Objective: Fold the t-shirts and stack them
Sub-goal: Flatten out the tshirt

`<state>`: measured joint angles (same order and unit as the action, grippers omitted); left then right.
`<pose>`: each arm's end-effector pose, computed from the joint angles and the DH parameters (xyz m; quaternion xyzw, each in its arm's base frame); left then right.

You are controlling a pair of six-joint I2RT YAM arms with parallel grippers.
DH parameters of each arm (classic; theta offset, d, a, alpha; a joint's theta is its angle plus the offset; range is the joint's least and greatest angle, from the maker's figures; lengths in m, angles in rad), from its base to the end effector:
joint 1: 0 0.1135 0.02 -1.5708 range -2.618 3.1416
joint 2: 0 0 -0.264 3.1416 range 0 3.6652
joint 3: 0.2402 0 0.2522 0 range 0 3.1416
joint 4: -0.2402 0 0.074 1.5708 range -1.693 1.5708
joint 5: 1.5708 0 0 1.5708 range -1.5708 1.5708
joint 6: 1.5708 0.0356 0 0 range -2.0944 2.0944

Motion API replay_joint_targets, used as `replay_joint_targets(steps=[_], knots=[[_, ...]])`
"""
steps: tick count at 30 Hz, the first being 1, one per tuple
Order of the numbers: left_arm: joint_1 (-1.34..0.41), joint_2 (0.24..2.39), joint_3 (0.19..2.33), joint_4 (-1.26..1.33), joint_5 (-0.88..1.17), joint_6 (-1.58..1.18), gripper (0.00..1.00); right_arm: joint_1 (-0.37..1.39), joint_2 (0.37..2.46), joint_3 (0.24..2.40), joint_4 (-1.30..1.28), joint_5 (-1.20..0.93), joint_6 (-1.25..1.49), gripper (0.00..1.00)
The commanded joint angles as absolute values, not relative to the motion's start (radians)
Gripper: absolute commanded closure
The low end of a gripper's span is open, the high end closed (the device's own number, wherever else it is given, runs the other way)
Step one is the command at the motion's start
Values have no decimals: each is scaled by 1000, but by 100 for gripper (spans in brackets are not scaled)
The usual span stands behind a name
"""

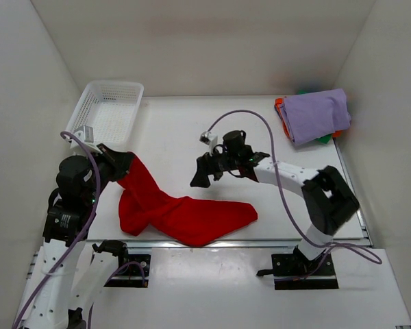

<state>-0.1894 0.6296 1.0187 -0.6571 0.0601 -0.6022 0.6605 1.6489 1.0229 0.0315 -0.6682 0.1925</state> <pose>0.1137 -0.0240 0.3884 -0.1451 0.7817 -0.2557 0.5500 0.2697 0.2375 0.2247 -0.3431 0.7760 0.4470 0.2836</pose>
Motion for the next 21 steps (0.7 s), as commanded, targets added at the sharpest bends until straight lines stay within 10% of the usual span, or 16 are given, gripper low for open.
replay_joint_targets(steps=[1,11,17,21], knots=[[-199,617,1072,-683,34,-595,100,687,1761,1120,56,-635,120,16],[-186,615,986,-612,80,-620,100,727,1761,1006,-198,-363,104,20],[-187,620,960,-598,84,-620,100,735,1786,1000,-320,-439,83,100],[-182,656,986,-600,69,-583,100,675,1680,1011,-331,-391,106,100]])
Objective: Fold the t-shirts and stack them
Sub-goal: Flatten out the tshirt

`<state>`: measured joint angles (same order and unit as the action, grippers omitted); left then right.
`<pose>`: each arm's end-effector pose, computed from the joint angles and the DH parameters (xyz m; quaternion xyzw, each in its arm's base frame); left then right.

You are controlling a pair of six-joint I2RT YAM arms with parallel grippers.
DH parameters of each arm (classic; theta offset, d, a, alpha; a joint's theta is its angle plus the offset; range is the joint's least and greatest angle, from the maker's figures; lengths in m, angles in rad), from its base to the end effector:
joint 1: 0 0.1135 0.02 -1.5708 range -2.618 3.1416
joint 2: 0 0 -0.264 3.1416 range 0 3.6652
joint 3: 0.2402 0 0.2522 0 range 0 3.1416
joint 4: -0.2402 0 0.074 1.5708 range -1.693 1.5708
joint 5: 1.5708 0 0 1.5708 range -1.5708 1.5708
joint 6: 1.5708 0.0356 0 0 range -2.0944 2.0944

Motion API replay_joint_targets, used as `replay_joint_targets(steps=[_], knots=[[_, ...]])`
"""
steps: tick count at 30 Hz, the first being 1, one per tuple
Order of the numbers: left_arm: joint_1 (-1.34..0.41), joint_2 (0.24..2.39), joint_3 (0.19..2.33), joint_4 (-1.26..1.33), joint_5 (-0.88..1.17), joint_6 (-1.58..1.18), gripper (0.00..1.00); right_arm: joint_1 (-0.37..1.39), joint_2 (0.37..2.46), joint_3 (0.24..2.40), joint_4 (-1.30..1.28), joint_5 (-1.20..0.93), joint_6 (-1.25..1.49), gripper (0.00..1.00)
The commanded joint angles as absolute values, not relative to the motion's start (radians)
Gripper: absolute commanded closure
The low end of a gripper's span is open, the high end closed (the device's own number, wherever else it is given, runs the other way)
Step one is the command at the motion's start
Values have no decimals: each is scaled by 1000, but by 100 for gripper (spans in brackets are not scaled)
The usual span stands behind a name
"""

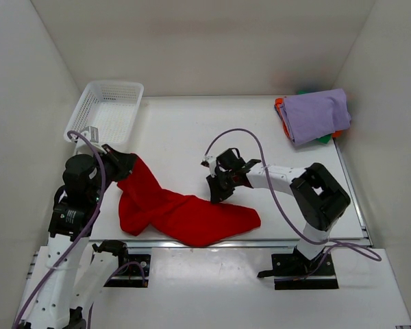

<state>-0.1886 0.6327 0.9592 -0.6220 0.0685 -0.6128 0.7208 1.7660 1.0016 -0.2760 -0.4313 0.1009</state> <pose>0.1220 -0.0258 0.3731 -0.1491 0.7893 -0.2574 0.5371 0.2481 0.2378 0.1545 -0.3409 0.8807 0.2916 0.1523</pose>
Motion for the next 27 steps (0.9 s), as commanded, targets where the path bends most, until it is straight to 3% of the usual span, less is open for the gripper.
replay_joint_targets(steps=[1,7,10,15,17,19,23,27], knots=[[-175,675,1011,-598,63,-571,100,657,1630,1026,-343,-382,109,100],[-172,707,1132,-630,-33,-514,100,496,1252,1095,-385,-287,65,100],[-175,710,1166,-650,-66,-492,100,442,1174,1108,-512,-288,69,100],[-178,683,1108,-647,-71,-498,100,367,1086,895,-635,-287,116,100],[-173,678,1089,-640,-49,-508,100,313,1049,826,-635,-298,121,91],[-178,664,1046,-629,-28,-521,100,270,1023,787,-621,-334,123,74],[-173,650,989,-617,-5,-532,100,271,999,793,-585,-315,144,63],[-173,640,966,-606,26,-541,100,281,1070,784,-502,-339,169,62]])
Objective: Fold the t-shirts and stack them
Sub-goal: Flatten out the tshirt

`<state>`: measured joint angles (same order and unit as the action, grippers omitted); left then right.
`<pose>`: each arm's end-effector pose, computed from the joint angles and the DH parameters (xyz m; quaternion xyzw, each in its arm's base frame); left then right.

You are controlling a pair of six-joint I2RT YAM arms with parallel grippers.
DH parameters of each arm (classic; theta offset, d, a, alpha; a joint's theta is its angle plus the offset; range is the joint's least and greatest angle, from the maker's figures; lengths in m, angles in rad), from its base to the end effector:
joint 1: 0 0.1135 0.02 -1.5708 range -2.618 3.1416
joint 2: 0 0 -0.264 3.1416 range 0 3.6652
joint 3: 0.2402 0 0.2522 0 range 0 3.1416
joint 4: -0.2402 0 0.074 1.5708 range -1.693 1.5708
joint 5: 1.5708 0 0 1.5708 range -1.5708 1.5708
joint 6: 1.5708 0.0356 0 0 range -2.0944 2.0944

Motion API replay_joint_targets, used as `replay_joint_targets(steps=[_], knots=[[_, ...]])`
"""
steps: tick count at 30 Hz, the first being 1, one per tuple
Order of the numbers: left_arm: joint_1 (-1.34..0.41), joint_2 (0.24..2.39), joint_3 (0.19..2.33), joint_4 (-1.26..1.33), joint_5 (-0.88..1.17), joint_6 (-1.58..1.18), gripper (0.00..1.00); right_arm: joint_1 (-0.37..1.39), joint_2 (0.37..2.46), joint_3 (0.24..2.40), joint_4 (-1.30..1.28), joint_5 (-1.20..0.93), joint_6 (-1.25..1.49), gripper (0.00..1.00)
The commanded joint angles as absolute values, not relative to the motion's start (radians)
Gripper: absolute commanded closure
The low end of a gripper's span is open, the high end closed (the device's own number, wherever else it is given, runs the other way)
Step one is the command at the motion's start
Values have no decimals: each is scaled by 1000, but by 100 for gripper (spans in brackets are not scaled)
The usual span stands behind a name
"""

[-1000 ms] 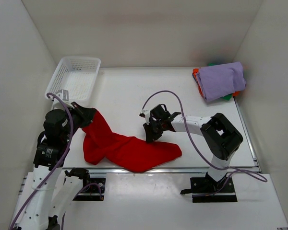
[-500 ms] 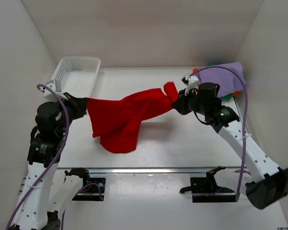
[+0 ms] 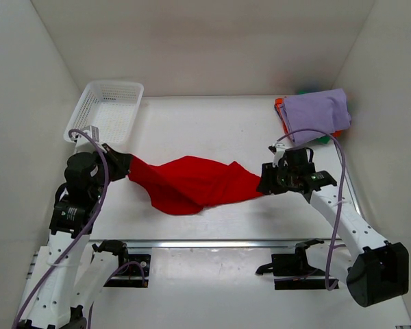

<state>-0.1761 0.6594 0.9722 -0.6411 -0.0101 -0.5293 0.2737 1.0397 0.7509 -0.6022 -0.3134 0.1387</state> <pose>0.1278 -0.0224 0.3724 -0.1457 0.8000 -0.1972 0.5476 0.1954 0.0662 0.2450 -0.1147 0.9256 0.2114 0.2922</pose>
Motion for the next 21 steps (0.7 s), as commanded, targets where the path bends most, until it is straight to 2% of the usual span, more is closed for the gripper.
replay_joint_targets(steps=[1,6,9,17,21], knots=[[-173,637,959,-606,23,-545,100,287,1097,779,-468,-339,184,62],[-173,629,948,-608,29,-548,100,328,1213,779,-362,-233,161,59],[-173,624,931,-601,37,-555,100,272,1288,802,-307,-326,138,55],[-173,620,885,-571,75,-577,100,319,1509,1025,-278,-308,75,55],[-173,623,870,-568,69,-572,100,341,1629,1103,-270,-294,38,50]])
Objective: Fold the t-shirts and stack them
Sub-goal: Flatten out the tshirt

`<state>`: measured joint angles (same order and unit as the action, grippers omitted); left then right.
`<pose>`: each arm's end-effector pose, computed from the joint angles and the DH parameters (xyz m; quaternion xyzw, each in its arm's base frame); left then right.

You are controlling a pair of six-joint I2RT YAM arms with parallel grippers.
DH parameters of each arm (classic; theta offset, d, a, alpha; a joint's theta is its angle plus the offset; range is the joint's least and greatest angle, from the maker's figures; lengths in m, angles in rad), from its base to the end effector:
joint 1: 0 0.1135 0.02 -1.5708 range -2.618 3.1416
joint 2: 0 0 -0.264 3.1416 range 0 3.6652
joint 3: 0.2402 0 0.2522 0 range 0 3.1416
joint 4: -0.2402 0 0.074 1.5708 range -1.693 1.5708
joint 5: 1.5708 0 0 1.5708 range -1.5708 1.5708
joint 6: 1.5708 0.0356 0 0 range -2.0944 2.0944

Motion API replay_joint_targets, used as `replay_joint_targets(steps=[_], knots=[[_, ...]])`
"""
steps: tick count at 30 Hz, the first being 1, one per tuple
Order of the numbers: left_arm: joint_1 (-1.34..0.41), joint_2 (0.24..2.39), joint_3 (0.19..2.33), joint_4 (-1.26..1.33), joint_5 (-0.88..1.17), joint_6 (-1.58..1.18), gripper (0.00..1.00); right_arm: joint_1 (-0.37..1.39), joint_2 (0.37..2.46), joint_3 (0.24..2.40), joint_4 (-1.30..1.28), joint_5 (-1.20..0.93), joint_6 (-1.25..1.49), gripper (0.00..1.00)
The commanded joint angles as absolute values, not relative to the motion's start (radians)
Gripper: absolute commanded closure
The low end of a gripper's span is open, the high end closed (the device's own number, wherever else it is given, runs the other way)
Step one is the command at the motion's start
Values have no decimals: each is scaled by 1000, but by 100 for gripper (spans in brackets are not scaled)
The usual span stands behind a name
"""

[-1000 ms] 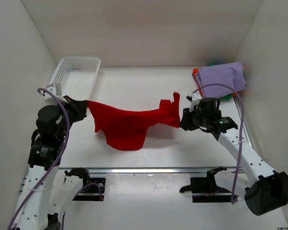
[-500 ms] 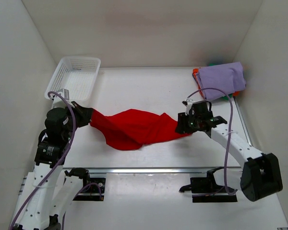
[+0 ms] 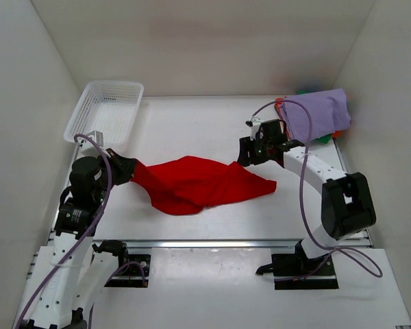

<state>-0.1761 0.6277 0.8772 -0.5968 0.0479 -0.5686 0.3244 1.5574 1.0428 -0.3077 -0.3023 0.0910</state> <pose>0.1296 -0.0248 0.3499 -0.1461 0.8054 -0.2271 0.5277 0.3120 0.1161 0.2300 -0.1618 0.9075 0.2117 0.3247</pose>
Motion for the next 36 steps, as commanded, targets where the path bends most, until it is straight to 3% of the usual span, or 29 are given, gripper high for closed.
replay_joint_targets(steps=[1,8,27,30,32,33,36], knots=[[-172,618,864,-568,75,-565,100,344,1647,1111,-273,-299,34,49],[-161,638,861,-540,87,-577,100,351,1804,1178,-273,-318,9,49],[-150,649,811,-505,103,-575,100,330,1943,1273,-227,-423,48,51],[-146,654,805,-495,103,-577,100,334,1948,1278,-226,-420,48,63],[-147,655,808,-497,104,-575,100,333,1942,1272,-215,-422,58,88],[-143,657,807,-495,104,-577,100,336,1931,1267,-213,-417,55,96],[-146,655,810,-505,106,-574,100,328,1922,1272,-239,-420,64,100]])
